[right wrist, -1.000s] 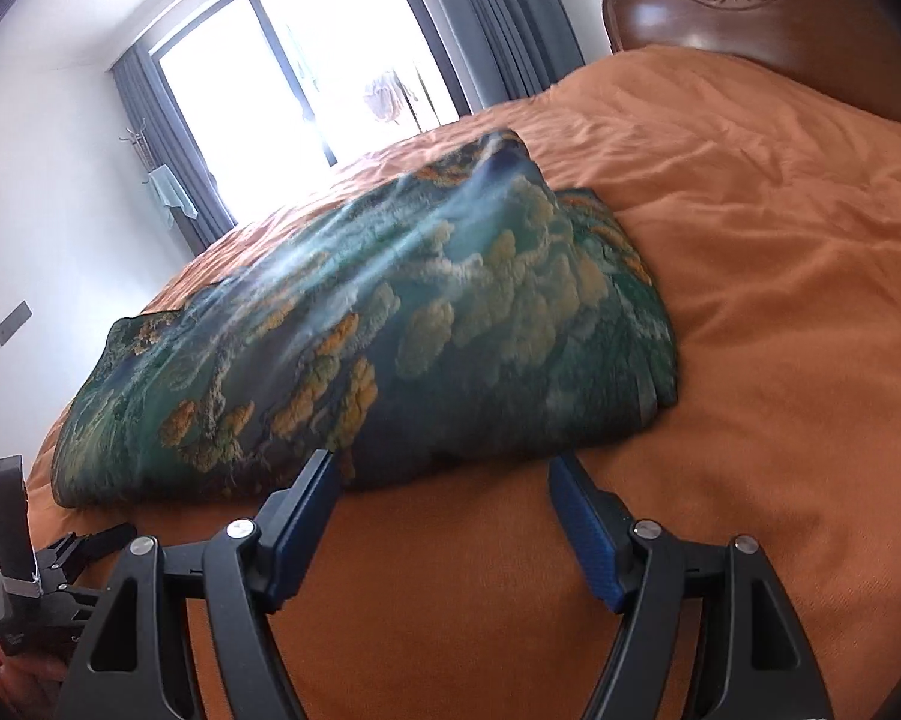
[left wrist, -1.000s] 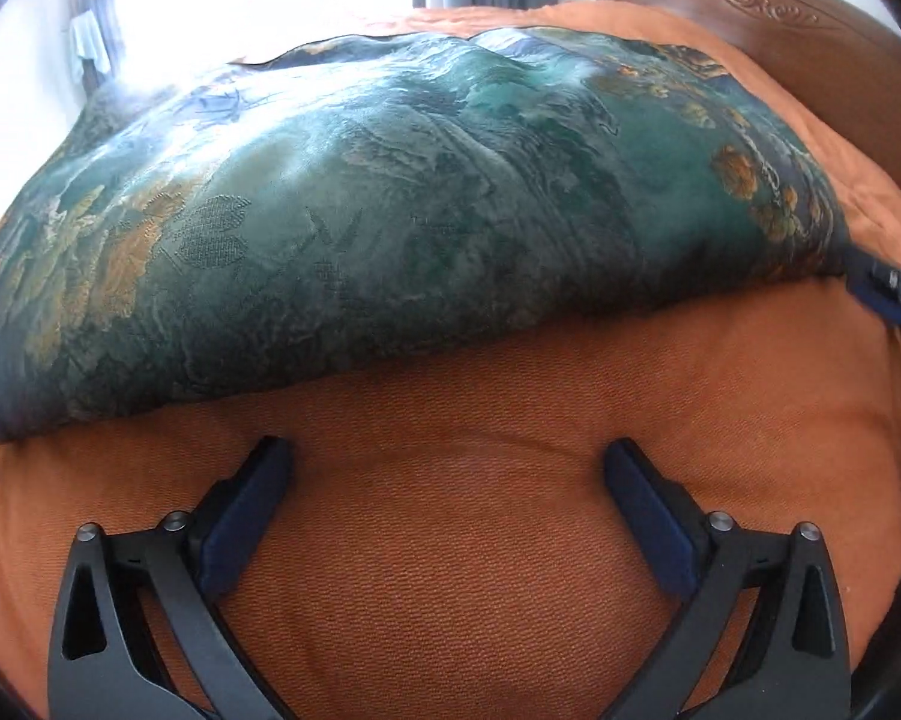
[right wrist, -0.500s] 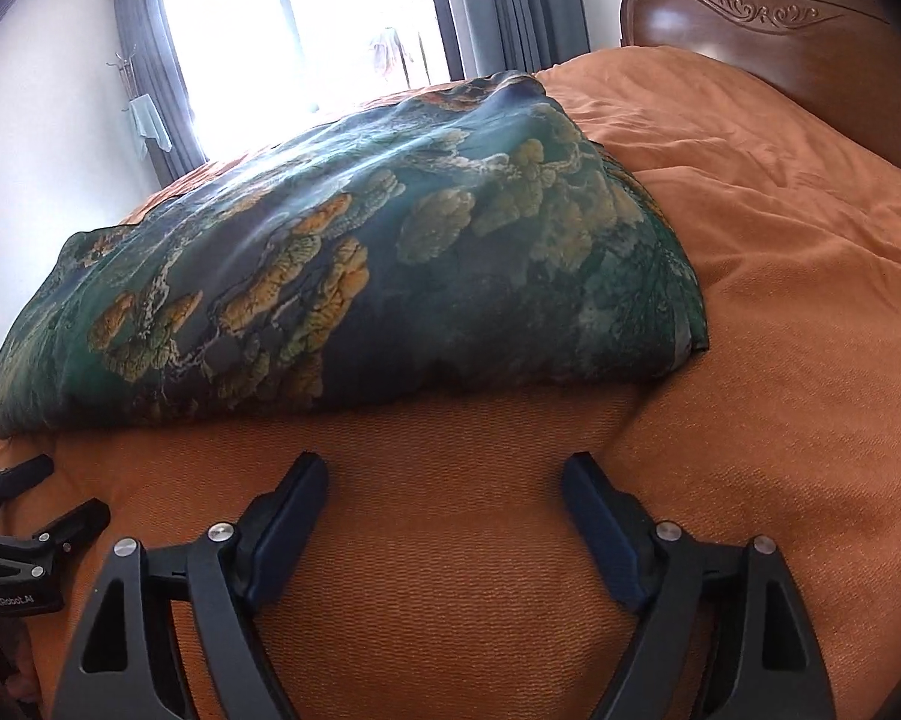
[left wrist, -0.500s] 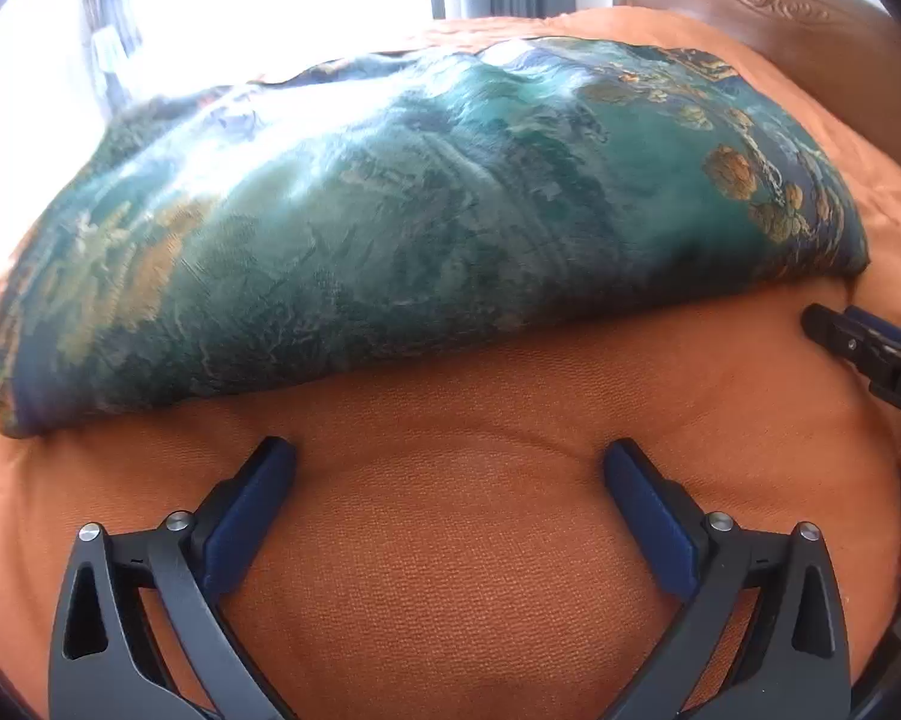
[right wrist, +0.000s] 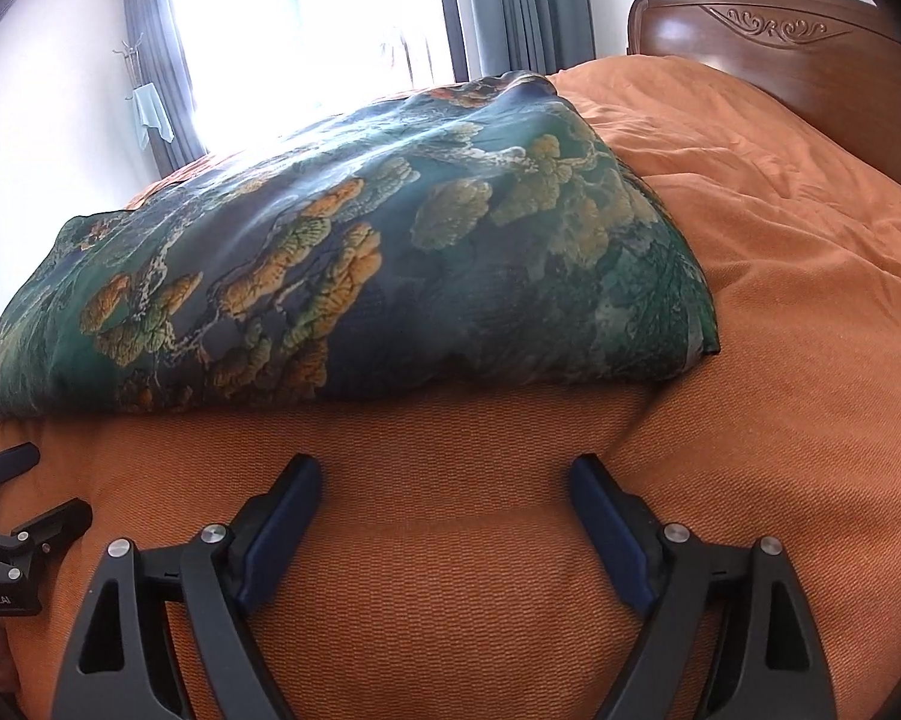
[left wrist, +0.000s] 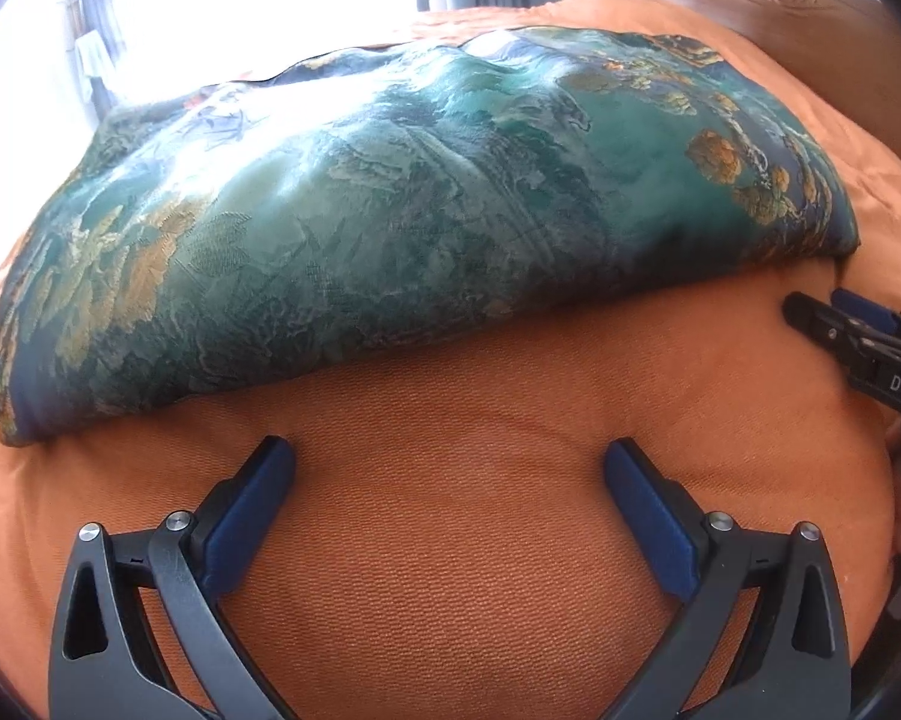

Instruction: Fold large clothes

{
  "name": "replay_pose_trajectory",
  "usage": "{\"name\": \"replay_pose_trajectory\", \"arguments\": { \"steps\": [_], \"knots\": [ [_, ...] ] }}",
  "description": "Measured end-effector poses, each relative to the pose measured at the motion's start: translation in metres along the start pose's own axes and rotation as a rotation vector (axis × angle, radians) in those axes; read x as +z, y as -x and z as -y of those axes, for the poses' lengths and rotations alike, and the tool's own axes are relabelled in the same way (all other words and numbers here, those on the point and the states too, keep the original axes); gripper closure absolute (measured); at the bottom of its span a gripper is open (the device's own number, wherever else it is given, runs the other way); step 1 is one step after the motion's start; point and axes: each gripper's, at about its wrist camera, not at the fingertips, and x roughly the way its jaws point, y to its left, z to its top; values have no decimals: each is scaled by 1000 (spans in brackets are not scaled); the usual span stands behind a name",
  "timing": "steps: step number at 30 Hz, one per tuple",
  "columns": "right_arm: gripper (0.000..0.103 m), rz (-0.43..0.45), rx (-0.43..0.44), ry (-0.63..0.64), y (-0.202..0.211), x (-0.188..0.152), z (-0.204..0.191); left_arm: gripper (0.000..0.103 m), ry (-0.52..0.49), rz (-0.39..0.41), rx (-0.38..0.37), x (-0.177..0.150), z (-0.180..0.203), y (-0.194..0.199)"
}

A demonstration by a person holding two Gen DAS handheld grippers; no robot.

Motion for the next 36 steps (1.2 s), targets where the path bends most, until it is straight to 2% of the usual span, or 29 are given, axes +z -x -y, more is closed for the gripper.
{"name": "replay_pose_trajectory", "arguments": {
  "steps": [36],
  "knots": [
    [14, -1, -5, 7, 1, -2, -5, 1, -7, -8, -16, -14, -4, 0]
  ]
}}
